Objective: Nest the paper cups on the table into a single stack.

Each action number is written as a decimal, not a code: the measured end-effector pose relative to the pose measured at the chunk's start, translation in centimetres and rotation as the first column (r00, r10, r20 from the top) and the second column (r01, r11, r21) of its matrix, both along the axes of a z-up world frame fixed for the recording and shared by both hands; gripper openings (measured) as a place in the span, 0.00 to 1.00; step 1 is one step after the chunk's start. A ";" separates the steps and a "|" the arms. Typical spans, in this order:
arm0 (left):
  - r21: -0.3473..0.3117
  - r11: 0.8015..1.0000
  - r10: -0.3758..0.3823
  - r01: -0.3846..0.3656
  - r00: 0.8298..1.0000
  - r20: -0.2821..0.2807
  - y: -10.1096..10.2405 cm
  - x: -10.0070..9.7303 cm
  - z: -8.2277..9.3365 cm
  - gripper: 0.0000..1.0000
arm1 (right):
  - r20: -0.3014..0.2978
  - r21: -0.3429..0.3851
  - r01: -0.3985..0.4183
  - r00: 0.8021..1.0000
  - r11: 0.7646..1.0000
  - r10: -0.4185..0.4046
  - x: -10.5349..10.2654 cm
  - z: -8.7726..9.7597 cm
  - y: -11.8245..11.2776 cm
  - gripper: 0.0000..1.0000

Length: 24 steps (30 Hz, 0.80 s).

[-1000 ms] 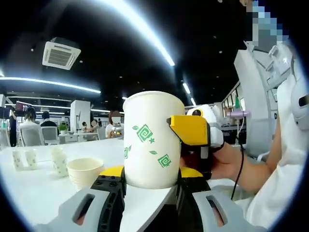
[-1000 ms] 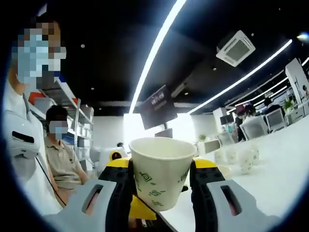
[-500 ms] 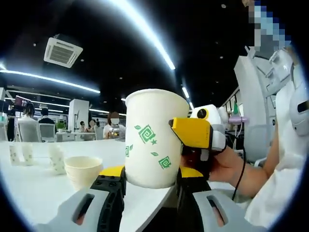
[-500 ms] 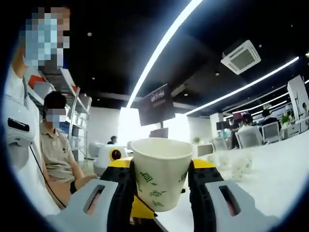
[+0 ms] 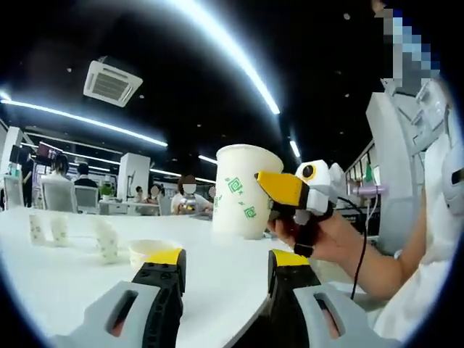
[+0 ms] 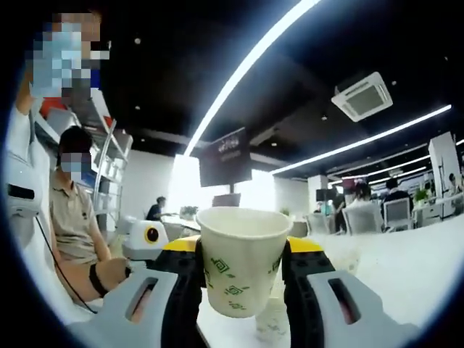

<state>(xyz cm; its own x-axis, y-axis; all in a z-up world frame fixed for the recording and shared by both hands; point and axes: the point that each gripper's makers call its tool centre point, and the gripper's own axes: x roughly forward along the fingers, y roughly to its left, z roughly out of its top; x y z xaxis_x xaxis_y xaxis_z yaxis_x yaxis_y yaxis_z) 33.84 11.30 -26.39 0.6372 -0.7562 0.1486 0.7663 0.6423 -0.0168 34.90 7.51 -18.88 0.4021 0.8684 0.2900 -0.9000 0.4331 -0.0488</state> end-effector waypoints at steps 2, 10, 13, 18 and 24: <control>-0.004 1.000 0.025 -0.025 1.000 0.004 0.8 0.3 0.2 0.48 | 0.008 -0.006 -0.004 1.000 1.000 0.004 0.8 0.4 0.3 0.45; -0.036 0.994 0.107 -0.106 0.994 0.008 3.9 1.1 0.8 0.45 | -0.060 -0.046 -0.026 0.998 0.999 0.023 5.7 0.0 2.0 0.45; -0.043 0.992 0.122 -0.122 0.992 0.003 4.6 1.3 0.7 0.45 | -0.079 -0.050 -0.041 0.996 0.998 0.037 6.7 -0.2 2.7 0.45; -0.079 0.987 0.140 -0.139 0.990 0.008 5.7 1.3 1.5 0.45 | -0.062 -0.121 -0.043 0.997 0.992 0.036 7.3 -1.3 4.3 0.46; -0.073 0.986 0.152 -0.151 0.988 0.001 6.0 1.7 1.1 0.45 | -0.065 -0.160 -0.039 0.997 0.986 0.029 8.2 -2.8 5.1 0.47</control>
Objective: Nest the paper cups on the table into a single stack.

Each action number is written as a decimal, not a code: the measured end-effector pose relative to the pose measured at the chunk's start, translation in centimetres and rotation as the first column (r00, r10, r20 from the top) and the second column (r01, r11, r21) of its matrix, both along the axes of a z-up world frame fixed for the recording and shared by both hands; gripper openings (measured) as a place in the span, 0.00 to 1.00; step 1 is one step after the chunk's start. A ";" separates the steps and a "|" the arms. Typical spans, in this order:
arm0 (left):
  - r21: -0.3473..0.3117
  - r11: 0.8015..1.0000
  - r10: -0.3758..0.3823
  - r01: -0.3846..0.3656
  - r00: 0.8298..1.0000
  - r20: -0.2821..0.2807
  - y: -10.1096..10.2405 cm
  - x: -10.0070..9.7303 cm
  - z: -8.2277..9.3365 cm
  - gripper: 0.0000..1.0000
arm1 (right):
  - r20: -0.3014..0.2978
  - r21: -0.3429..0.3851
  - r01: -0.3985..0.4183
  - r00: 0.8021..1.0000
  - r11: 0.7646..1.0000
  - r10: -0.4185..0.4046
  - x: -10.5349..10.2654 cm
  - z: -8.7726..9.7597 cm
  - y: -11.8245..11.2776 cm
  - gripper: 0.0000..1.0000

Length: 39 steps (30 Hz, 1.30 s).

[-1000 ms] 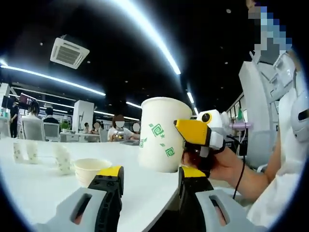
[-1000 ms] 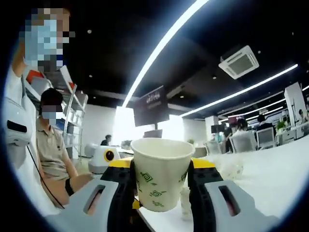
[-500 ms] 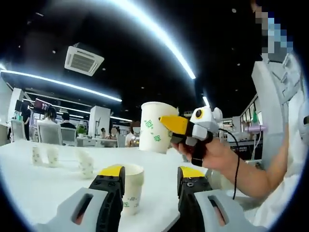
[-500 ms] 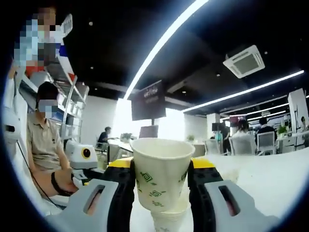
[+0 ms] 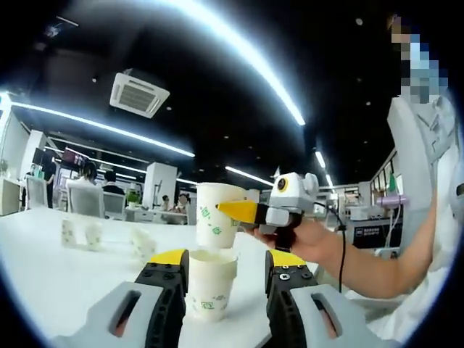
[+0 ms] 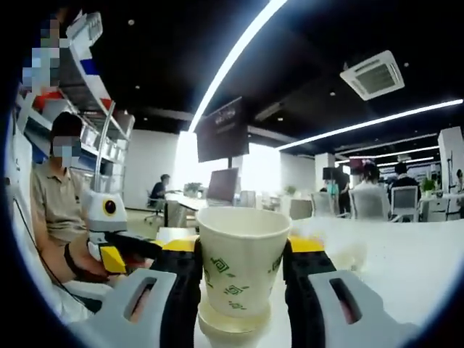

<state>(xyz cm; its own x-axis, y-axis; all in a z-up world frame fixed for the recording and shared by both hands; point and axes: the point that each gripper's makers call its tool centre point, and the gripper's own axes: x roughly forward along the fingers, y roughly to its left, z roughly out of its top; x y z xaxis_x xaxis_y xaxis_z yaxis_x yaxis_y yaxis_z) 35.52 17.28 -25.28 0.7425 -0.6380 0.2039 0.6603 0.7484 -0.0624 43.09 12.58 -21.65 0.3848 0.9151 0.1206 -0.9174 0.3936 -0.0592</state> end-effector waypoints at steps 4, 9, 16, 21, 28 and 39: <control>-0.006 1.000 -0.010 0.010 1.000 -0.004 -0.1 0.0 -0.1 0.45 | 0.017 -0.067 0.013 1.000 0.998 -0.012 0.2 -1.8 0.4 0.47; -0.003 1.000 -0.013 0.013 1.000 -0.010 -0.2 0.1 -0.3 0.45 | 0.021 -0.094 0.015 1.000 0.996 -0.013 0.4 -2.8 0.6 0.48; -0.004 1.000 -0.001 0.001 1.000 -0.010 0.3 0.3 -0.4 0.45 | 0.028 -0.135 0.024 0.999 0.991 -0.020 0.4 -4.3 0.4 0.49; 0.001 1.000 0.001 -0.001 1.000 -0.013 0.3 0.4 -0.5 0.44 | 0.020 -0.147 0.045 0.999 0.988 -0.042 0.7 -5.0 0.2 0.62; 0.005 1.000 0.007 -0.007 1.000 -0.018 0.3 0.5 -0.7 0.44 | -0.003 -0.141 0.046 0.999 0.989 -0.047 0.1 -5.3 -0.3 0.70; 0.002 1.000 0.029 -0.029 0.999 -0.044 0.9 0.9 -1.5 0.44 | -0.001 -0.065 0.079 0.997 0.995 -0.079 -3.1 -4.7 -2.4 0.71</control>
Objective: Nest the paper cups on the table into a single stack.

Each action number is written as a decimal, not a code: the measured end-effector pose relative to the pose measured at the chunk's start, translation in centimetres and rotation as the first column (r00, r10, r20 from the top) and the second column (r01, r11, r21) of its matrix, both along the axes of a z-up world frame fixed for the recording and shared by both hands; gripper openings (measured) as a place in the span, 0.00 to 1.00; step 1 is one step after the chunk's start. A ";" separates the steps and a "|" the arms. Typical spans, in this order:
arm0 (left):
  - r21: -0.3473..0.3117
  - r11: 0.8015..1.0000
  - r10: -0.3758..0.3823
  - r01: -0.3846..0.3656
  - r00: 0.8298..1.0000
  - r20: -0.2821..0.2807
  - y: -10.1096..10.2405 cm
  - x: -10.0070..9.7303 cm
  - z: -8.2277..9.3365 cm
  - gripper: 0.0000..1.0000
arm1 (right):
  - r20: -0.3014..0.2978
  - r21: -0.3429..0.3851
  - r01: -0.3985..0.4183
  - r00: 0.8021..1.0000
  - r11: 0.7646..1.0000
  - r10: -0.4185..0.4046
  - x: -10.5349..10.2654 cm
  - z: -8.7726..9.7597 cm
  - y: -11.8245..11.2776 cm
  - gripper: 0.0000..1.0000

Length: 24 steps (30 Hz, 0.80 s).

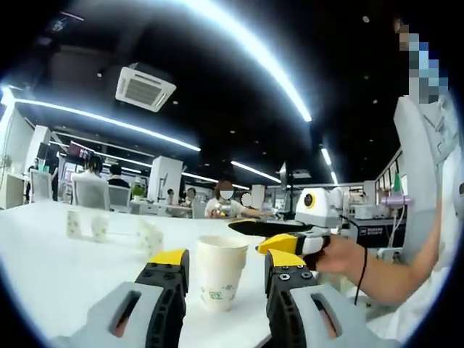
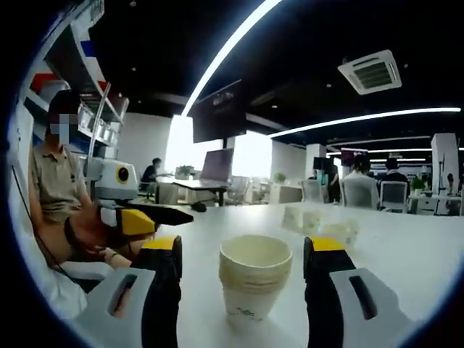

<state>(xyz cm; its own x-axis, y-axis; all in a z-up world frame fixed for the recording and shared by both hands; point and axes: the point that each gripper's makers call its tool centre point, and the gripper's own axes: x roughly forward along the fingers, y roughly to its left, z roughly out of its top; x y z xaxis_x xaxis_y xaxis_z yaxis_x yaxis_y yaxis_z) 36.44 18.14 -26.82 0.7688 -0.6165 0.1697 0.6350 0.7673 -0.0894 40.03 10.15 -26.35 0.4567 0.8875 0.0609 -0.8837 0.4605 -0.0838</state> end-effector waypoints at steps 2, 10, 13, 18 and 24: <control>-0.005 1.000 0.003 -0.003 1.000 -0.008 0.2 0.2 -0.2 0.44 | 0.002 0.018 0.005 1.000 1.000 -0.005 -0.5 0.2 -0.3 0.70; -0.008 0.998 0.061 -0.061 0.998 0.001 2.8 2.7 1.2 0.44 | 0.023 0.054 0.012 1.000 0.998 -0.013 -2.9 0.9 -1.3 0.69; 0.005 0.997 0.082 -0.082 0.997 0.008 4.3 4.7 1.9 0.44 | 0.037 0.059 0.019 0.999 0.998 -0.021 -3.3 1.4 -1.9 0.68; 0.081 0.986 0.144 -0.143 0.990 -0.005 7.3 9.4 1.8 0.45 | 0.049 0.057 0.028 0.998 0.998 -0.030 -3.5 1.7 -2.8 0.66; 0.135 0.969 0.212 -0.206 0.977 -0.033 10.6 14.6 1.2 0.45 | 0.041 0.056 0.044 0.998 0.997 -0.046 -3.7 1.4 -3.5 0.64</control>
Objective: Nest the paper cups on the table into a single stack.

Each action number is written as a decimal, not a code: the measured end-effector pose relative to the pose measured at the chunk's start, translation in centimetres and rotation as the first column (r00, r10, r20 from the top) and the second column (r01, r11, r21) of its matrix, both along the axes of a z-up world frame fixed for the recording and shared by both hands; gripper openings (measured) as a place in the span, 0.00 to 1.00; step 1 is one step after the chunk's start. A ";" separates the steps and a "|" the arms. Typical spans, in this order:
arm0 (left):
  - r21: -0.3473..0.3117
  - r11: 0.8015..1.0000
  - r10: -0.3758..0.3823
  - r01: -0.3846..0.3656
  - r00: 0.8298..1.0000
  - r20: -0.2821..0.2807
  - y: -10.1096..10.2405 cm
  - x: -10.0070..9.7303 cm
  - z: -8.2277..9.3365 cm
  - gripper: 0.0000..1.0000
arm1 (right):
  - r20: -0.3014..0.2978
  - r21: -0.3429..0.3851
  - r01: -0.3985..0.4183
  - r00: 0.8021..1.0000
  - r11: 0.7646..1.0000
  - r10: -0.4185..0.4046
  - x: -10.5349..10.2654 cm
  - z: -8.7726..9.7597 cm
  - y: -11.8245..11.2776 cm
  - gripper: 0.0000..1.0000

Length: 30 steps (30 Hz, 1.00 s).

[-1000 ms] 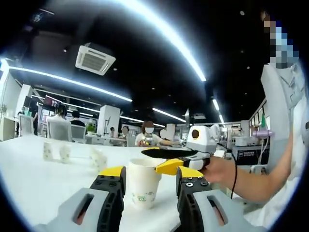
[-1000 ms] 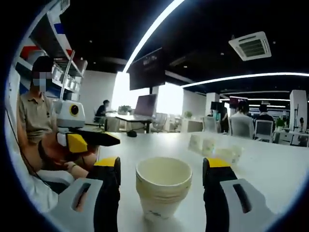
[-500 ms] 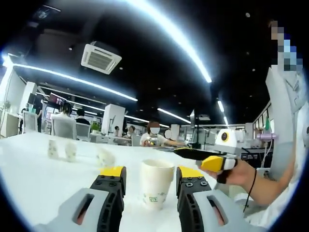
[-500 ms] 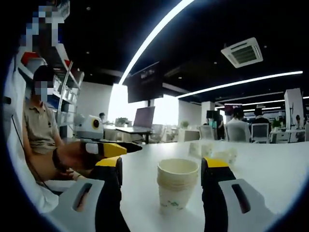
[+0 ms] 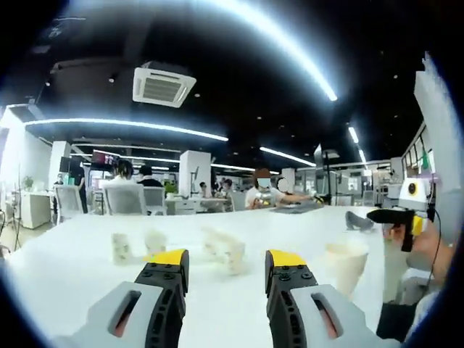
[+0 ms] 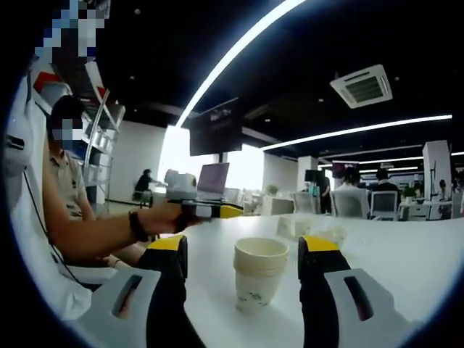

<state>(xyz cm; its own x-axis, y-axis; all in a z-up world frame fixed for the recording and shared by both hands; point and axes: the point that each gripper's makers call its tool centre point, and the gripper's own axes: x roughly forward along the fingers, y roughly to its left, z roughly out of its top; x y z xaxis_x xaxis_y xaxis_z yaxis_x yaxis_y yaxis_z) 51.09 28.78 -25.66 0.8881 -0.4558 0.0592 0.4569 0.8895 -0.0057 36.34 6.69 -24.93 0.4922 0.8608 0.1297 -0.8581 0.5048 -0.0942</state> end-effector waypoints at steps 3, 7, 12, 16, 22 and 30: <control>-0.050 0.998 0.023 -0.024 0.999 -0.025 1.5 2.4 0.1 0.46 | -0.006 0.003 0.002 1.000 1.000 -0.002 -0.2 -0.2 -0.2 0.63; -0.046 0.996 0.074 -0.076 0.996 -0.058 3.5 6.0 -0.2 0.47 | -0.011 0.011 0.001 1.000 1.000 -0.001 -0.7 -0.2 -0.2 0.63; 0.043 0.986 0.167 -0.163 0.978 -0.122 5.7 11.1 -2.5 0.47 | 0.004 0.012 0.000 1.000 1.000 0.000 -1.1 0.3 -0.1 0.62; 0.044 0.980 0.197 -0.192 0.970 -0.146 6.6 14.9 -3.6 0.50 | 0.009 0.014 -0.010 1.000 1.000 0.010 -1.6 0.4 0.2 0.61; 0.128 0.939 0.334 -0.318 0.933 -0.131 9.6 19.0 -3.9 0.54 | 0.014 0.022 -0.010 1.000 1.000 0.009 -1.6 0.9 0.1 0.60; 0.211 0.901 0.416 -0.378 0.891 -0.179 11.6 20.9 -5.1 0.48 | 0.047 0.018 0.009 0.999 1.000 -0.010 -1.6 2.0 -0.7 0.59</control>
